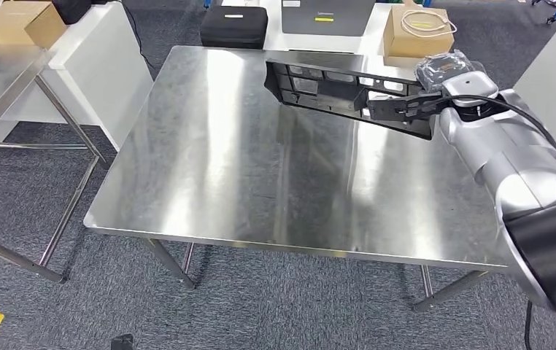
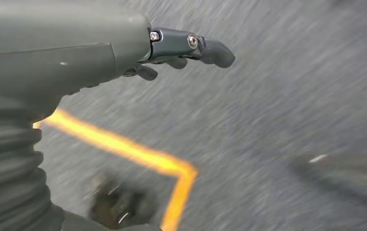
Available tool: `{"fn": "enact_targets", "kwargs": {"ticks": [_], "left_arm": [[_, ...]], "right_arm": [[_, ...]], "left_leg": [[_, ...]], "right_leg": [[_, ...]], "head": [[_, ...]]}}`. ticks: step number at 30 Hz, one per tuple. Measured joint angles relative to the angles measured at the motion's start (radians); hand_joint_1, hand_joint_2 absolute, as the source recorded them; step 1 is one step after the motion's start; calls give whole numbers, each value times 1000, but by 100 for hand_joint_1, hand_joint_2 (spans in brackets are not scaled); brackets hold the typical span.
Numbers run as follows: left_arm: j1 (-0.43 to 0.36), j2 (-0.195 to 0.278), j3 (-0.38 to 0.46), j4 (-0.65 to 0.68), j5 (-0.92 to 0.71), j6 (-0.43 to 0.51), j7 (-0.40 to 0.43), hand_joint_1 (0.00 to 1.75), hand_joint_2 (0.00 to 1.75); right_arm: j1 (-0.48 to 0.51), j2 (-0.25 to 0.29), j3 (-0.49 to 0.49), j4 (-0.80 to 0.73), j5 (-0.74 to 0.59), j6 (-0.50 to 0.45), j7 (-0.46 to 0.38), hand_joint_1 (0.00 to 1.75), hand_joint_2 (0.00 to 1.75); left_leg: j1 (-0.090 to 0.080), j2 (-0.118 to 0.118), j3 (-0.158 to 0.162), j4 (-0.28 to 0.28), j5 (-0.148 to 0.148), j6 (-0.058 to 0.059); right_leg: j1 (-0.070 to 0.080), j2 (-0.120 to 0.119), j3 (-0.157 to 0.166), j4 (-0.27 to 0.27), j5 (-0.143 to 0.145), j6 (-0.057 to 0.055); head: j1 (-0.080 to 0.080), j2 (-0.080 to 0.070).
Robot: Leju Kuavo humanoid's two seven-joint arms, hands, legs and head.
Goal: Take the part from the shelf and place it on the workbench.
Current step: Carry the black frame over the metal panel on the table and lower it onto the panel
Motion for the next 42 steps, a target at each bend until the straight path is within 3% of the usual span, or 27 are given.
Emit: {"fn": "enact_targets", "kwargs": {"ticks": [1,3,4,6,8,10,15,25,27,29,31,33,35,42], "left_arm": [[-1,-1,10,0,13,23,-33,0,175],[-1,-3,32,0,40,39,-65,0,175],[0,-3,41,0,47,38,-69,0,175],[0,-3,53,0,48,40,-70,0,175],[-2,-3,62,0,48,37,-71,0,87],[-4,-3,70,0,48,10,-50,0,0],[-4,-3,72,1,21,-93,41,0,0],[-4,-5,72,1,20,-103,79,0,0],[-4,-5,72,1,17,-105,84,0,0],[-4,-5,72,1,13,-113,82,0,0],[-4,-5,72,1,11,-117,80,0,87],[-4,-5,72,1,10,-115,82,0,87],[-4,-5,72,1,10,-115,86,0,0],[-3,-6,72,1,-6,-108,140,0,0]], "right_arm": [[2,-1,0,0,2,-3,0,0,175],[10,-2,0,0,5,-5,-1,0,175],[14,-2,0,0,7,-6,-1,0,175],[19,-3,0,0,9,-6,-1,0,175],[18,-5,0,0,10,-6,-1,0,175],[19,-8,-1,1,10,-6,-1,0,175],[22,-17,-3,1,12,-4,5,0,175],[19,-26,-8,1,13,26,12,0,175],[16,-27,-12,2,3,87,25,0,175],[12,-30,-22,7,-11,207,41,0,175],[9,-38,-31,12,-17,297,54,0,175],[8,-45,-34,14,-17,312,71,0,175],[7,-50,-39,14,-17,293,105,0,175],[7,-68,-64,14,-13,180,241,0,175]], "left_leg": [[5,2,-40,65,-22,-6],[12,5,-103,140,-45,-14],[13,5,-110,127,-28,-15],[13,6,-74,8,52,-7],[6,6,-35,-91,100,7],[-3,5,-23,-112,104,20],[-11,3,-15,-119,111,17],[-18,1,-16,-118,108,27],[-19,1,-16,-118,108,28],[-19,1,-16,-117,109,29],[-19,0,-16,-117,109,30],[-19,0,-16,-117,109,30],[-19,0,-16,-117,108,30],[-18,0,-16,-117,108,30]], "right_leg": [[3,0,3,1,-5,-5],[6,3,6,7,-15,-8],[7,5,8,13,-21,-7],[8,9,14,25,-36,-3],[7,11,19,26,-45,3],[7,11,20,23,-47,10],[12,9,18,24,-51,17],[11,7,18,20,-51,23],[11,7,18,20,-51,23],[11,6,18,20,-51,23],[11,5,18,20,-51,24],[11,4,18,20,-51,24],[11,5,18,20,-50,24],[9,4,18,20,-51,24]], "head": [[0,0],[-1,0],[-1,0],[-1,0],[0,0],[0,0],[0,0],[0,0],[0,0],[0,0],[0,0],[0,0],[0,0],[0,0]]}}
